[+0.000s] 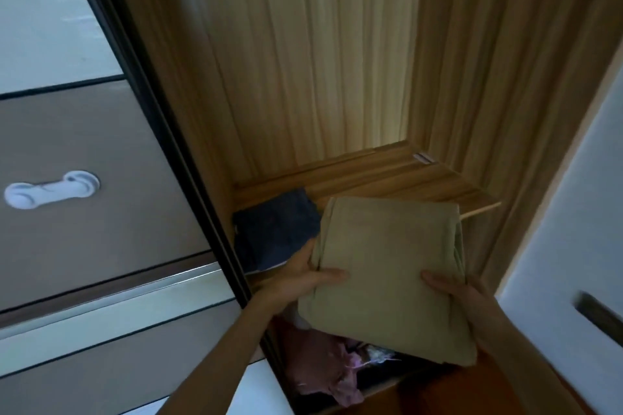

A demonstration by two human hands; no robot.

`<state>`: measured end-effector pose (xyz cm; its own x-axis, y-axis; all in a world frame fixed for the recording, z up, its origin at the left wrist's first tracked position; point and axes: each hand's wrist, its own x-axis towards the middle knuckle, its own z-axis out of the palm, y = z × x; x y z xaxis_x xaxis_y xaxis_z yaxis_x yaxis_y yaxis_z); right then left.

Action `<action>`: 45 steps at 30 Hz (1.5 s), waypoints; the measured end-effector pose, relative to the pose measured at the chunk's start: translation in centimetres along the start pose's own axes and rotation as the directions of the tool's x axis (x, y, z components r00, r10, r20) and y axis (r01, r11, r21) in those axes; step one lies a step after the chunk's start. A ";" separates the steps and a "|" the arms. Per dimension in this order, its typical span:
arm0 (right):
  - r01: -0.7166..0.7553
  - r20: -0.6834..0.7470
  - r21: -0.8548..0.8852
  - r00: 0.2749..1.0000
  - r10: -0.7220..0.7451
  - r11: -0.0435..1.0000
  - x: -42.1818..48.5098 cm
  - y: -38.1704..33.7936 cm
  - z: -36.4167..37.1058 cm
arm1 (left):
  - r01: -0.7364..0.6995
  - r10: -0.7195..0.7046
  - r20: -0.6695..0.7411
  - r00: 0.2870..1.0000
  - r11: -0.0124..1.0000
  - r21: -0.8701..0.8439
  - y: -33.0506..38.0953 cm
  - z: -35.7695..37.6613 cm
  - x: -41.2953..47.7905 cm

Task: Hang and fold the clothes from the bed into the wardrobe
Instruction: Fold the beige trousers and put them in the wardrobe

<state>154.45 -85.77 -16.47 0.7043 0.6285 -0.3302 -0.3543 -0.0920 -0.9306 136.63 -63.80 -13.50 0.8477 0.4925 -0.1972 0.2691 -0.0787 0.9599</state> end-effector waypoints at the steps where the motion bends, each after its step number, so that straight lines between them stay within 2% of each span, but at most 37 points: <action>1: -0.003 0.022 0.008 1.000 0.003 1.000 2.0 -0.3 0.7 | -0.008 0.009 -0.030 1.000 1.000 0.024 -0.3 -0.9 0.7; 4: -0.005 0.111 -0.041 0.994 0.010 0.999 7.8 -1.0 3.7 | -0.064 0.078 -0.202 0.976 0.995 0.079 -1.4 -3.1 3.0; 8: 0.053 0.211 -0.101 0.977 -0.031 0.993 14.9 -2.3 8.8 | -0.053 0.156 -0.442 0.883 0.971 0.235 -3.6 -6.5 6.7; 10: 0.105 0.275 -0.149 0.960 -0.061 0.983 18.1 -3.2 12.0 | 0.007 0.164 -0.564 0.809 0.957 0.289 -4.6 -8.4 8.5; 13: 0.146 0.338 -0.230 0.939 -0.062 0.962 22.7 -4.1 16.7 | 0.151 0.139 -0.750 0.647 0.940 0.304 -5.1 -11.2 11.6; 15: 0.165 0.349 -0.275 0.935 -0.062 0.947 25.5 -4.5 19.4 | 0.206 0.111 -0.832 0.543 0.944 0.260 -5.2 -12.7 13.4; 17: 0.219 0.388 -0.343 0.918 -0.075 0.913 27.8 -4.6 21.6 | 0.313 0.067 -0.869 0.490 0.917 0.247 -5.7 -13.9 14.8; 18: 0.245 0.407 -0.408 0.911 -0.066 0.879 29.0 -4.1 22.4 | 0.410 0.019 -0.871 0.491 0.877 0.250 -6.1 -14.2 15.3; 20: 0.301 0.414 -0.622 0.910 -0.022 0.723 30.9 -2.5 23.9 | 0.643 -0.098 -0.837 0.538 0.690 0.332 -7.7 -13.5 16.0; 21: 0.330 0.405 -0.720 0.914 -0.017 0.611 31.6 -1.4 24.4 | 0.690 -0.086 -0.822 0.564 0.597 0.410 -8.6 -12.8 16.2; 22: 0.358 0.400 -0.776 0.916 -0.033 0.520 32.0 -0.1 24.7 | 0.680 -0.012 -0.803 0.595 0.541 0.496 -9.7 -11.9 16.4; 24: 0.425 0.435 -0.784 0.896 -0.089 0.452 32.2 1.8 24.7 | 0.608 0.075 -0.754 0.653 0.542 0.581 -11.5 -10.5 16.6; 26: 0.475 0.484 -0.766 0.870 -0.097 0.434 32.3 2.8 24.3 | 0.597 0.035 -0.729 0.683 0.548 0.586 -12.8 -9.8 16.6; 33: 0.432 0.452 -0.827 0.891 -0.031 0.360 34.5 2.6 26.5 | 0.621 -0.029 -0.710 0.703 0.512 0.594 -13.6 -11.9 18.6; 36: 0.434 0.454 -0.836 0.891 -0.022 0.336 34.4 2.2 26.2 | 0.606 0.022 -0.704 0.709 0.490 0.626 -13.7 -12.1 18.6; 40: 0.527 0.509 -0.845 0.845 -0.163 0.097 31.3 2.1 24.4 | 0.611 -0.025 -0.667 0.744 0.428 0.666 -12.7 -11.2 16.7; 45: 0.621 0.624 -0.780 0.759 -0.188 -0.081 27.0 2.5 20.0 | 0.604 -0.079 -0.650 0.756 0.467 0.646 -11.1 -6.7 11.8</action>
<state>160.22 -53.59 -24.52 0.2170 0.9759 0.0229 0.9457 -0.2044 -0.2527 140.62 -51.32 -25.14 0.3221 0.9419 -0.0958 0.9331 -0.2987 0.2004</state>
